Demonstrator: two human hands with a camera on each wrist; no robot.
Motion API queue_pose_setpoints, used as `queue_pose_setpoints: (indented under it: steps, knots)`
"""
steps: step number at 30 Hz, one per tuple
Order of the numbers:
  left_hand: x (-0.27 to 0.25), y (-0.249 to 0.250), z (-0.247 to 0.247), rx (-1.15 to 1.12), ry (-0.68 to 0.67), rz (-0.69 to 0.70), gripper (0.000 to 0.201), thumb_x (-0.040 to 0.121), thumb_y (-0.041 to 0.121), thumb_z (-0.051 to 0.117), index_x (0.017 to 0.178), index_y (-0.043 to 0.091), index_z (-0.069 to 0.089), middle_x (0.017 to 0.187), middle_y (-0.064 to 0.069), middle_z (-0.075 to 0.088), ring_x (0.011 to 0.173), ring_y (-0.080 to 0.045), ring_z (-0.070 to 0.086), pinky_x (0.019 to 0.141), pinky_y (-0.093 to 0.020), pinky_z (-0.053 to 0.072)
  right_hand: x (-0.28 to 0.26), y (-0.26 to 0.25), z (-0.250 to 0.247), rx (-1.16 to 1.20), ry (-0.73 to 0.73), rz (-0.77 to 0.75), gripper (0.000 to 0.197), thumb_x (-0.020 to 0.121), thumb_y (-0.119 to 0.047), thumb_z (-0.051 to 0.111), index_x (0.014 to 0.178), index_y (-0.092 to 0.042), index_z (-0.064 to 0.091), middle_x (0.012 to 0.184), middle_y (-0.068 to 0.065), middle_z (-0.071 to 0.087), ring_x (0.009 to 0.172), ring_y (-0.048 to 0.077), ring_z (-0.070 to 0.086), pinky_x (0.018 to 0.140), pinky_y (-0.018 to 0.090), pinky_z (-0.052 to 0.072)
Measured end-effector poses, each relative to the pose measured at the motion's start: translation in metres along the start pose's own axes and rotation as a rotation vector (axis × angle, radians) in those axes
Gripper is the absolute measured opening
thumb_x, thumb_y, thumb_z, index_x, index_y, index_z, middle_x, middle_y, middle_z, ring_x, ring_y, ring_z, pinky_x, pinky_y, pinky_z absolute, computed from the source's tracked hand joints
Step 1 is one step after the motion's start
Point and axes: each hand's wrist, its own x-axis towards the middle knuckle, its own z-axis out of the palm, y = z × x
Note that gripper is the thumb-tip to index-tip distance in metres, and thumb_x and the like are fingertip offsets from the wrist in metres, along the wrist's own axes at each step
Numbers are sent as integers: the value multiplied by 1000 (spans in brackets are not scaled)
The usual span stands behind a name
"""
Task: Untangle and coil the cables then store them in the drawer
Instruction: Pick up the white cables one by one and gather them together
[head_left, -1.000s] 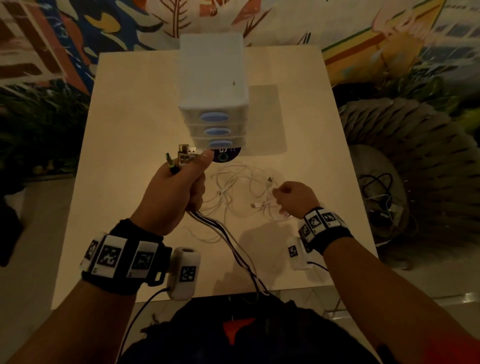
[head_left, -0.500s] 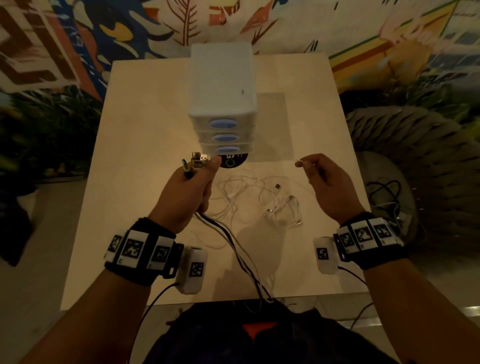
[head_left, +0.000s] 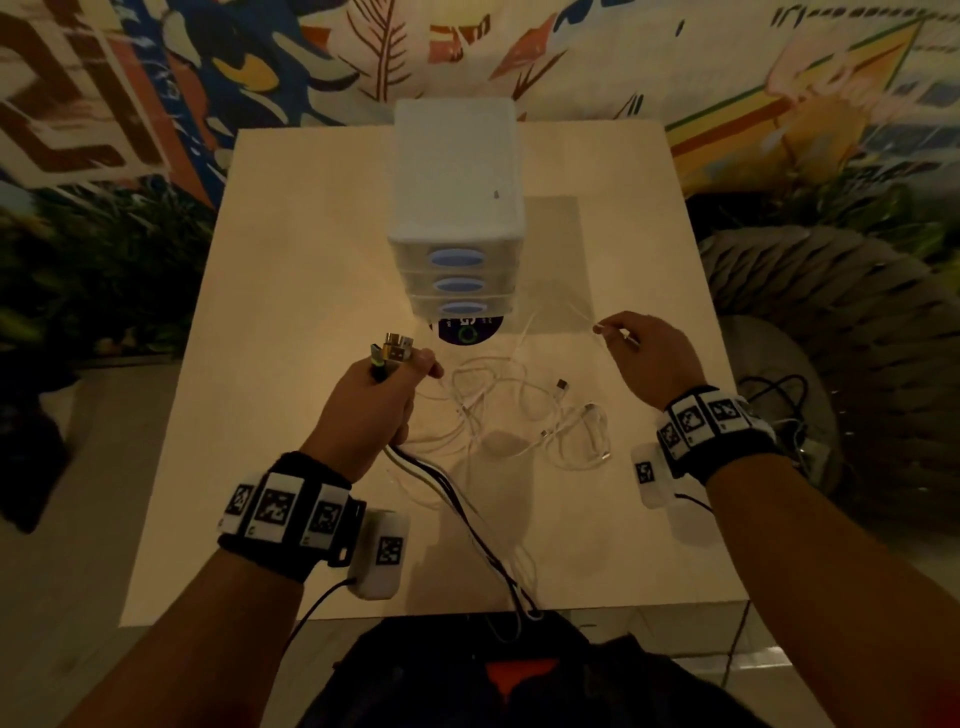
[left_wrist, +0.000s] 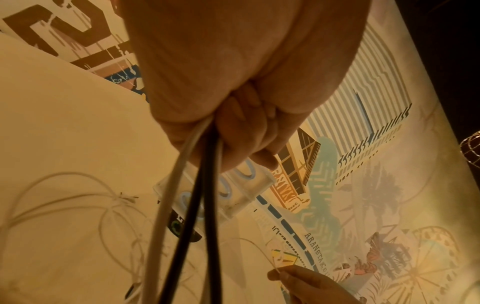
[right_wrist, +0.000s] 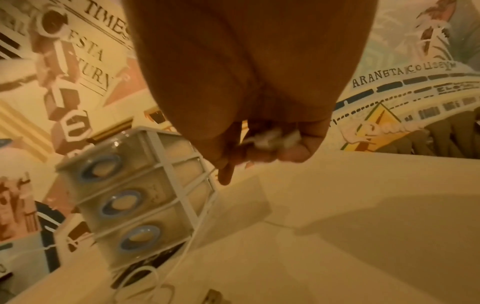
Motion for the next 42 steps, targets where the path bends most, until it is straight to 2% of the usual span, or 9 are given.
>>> queue_pose_setpoints:
  steps: [9,16,19,23,27,32,34,37,42]
  knots:
    - [6,-16,-9,25,-19,-41,31,104,33,54,89,12,72,51,1,30,43,-15,24,49,-27,26,46,3,39,-114,-172,77,33,101,-36,55,123,-17,70,117,20,64,112,37,59,99,42,47]
    - [11,-19,-15,46,-27,-54,32,103,37,55,83,22,74,53,1,30,45,-16,26,49,-27,27,41,-11,52,3,-103,63,26,104,-28,47,117,-14,64,110,11,68,101,30,63,91,39,47]
    - [12,-21,-15,46,-25,-51,30,103,37,55,85,21,74,54,0,31,46,-16,27,49,-28,28,30,-32,42,127,-114,54,26,107,-27,40,104,-21,65,77,-7,60,71,17,58,71,35,46]
    - [11,-20,-16,30,7,-44,29,104,37,54,94,18,73,53,2,33,46,-15,29,48,-28,29,16,-72,-5,67,7,-72,29,103,-41,47,94,-27,71,59,-11,54,56,8,52,59,31,38]
    - [12,-12,-7,33,13,-15,26,105,34,53,101,18,72,52,6,35,46,-13,31,48,-28,31,6,-102,-57,79,89,-229,30,103,-40,53,87,-24,73,64,-39,54,57,-1,52,57,20,31]
    - [14,-4,3,36,2,14,25,105,32,51,102,17,71,51,7,33,45,-14,29,46,-27,30,-10,-125,-100,134,153,-315,27,102,-32,57,87,-18,74,64,-44,53,59,-16,50,63,17,32]
    - [13,-3,5,30,10,9,25,105,31,51,102,16,71,51,6,32,45,-14,28,47,-27,29,-17,-131,-114,98,170,-335,24,100,-27,57,88,-14,73,62,-32,56,63,-13,52,66,23,44]
    - [11,-1,6,28,23,19,25,106,31,51,102,16,71,51,6,32,45,-14,28,47,-27,29,-29,-145,-133,119,191,-322,20,99,-33,57,84,-28,69,70,-25,56,77,14,58,80,31,49]
    - [2,15,13,48,27,126,16,104,28,55,109,24,70,50,9,37,46,-13,30,49,-29,30,-39,-160,-155,150,266,-391,29,100,-39,53,96,-19,73,80,-10,63,74,11,59,76,35,49]
